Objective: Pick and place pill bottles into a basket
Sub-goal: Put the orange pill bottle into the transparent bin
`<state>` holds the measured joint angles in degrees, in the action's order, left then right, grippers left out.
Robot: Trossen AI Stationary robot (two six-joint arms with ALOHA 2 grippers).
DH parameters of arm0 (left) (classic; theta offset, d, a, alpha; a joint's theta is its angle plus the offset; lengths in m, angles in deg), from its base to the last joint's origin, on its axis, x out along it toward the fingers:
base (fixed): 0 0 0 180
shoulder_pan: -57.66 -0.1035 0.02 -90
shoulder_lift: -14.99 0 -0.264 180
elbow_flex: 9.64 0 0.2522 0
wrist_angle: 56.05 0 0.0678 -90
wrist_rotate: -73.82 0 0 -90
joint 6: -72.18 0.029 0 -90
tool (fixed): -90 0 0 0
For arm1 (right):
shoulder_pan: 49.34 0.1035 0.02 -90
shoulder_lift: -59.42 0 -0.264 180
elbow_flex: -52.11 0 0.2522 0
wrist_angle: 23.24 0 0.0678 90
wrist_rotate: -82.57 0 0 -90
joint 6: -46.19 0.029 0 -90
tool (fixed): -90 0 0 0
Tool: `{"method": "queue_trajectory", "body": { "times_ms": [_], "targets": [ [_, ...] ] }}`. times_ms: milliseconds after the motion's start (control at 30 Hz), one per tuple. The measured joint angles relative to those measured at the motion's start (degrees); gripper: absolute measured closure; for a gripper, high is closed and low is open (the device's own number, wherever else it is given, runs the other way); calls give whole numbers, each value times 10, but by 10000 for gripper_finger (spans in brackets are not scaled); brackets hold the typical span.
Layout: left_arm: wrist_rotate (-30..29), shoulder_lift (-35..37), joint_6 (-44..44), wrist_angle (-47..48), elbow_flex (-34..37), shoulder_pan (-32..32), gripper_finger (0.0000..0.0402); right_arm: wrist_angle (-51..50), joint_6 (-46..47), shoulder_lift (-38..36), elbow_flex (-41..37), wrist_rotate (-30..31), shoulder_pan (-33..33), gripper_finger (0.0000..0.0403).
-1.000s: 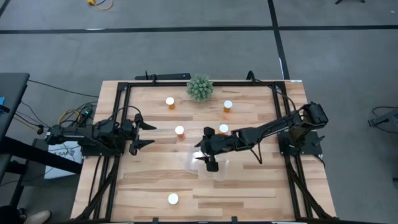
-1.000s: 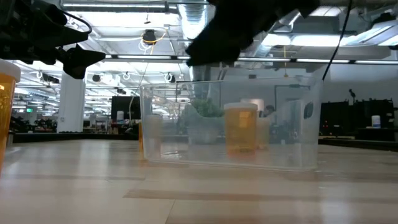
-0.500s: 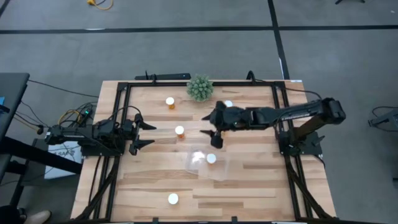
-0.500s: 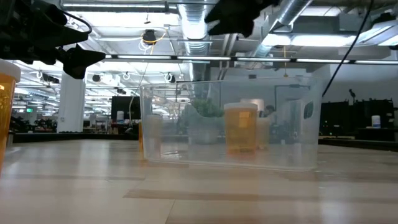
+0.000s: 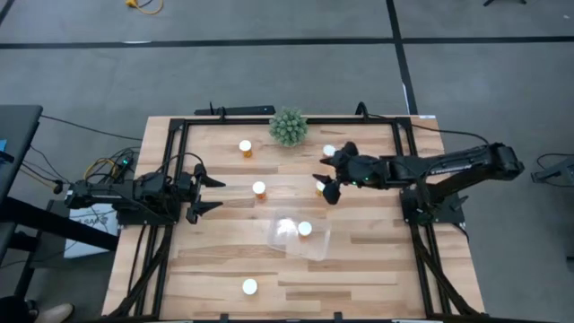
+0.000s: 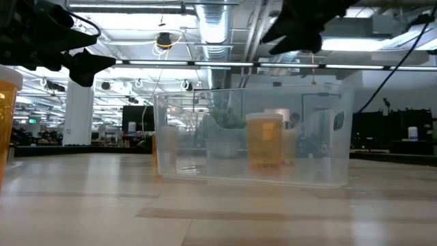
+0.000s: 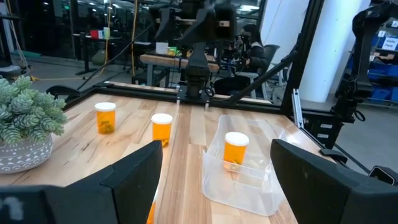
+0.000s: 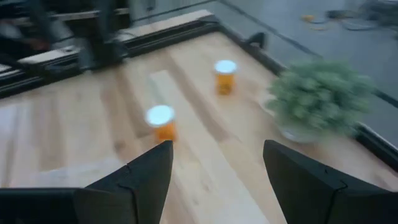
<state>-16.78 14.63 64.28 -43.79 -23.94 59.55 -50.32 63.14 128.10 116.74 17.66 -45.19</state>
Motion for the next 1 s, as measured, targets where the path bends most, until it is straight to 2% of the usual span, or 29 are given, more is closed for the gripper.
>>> {"method": "queue_trajectory", "body": {
  "times_ms": [267, 467, 767, 1000],
  "targets": [
    [0, 0, 1, 0, 0, 0, 111, 1, 115, -19, -105, 121, 13, 157],
    [0, 0, 1, 0, 0, 0, 111, 5, 242, -19, -187, 213, 31, 157],
    [0, 0, 2, 0, 0, 0, 111, 49, 233, -19, -254, 227, 17, 157],
    [0, 0, 1, 0, 0, 0, 111, 141, 188, -19, -295, 208, 9, 157]
  ]
}}
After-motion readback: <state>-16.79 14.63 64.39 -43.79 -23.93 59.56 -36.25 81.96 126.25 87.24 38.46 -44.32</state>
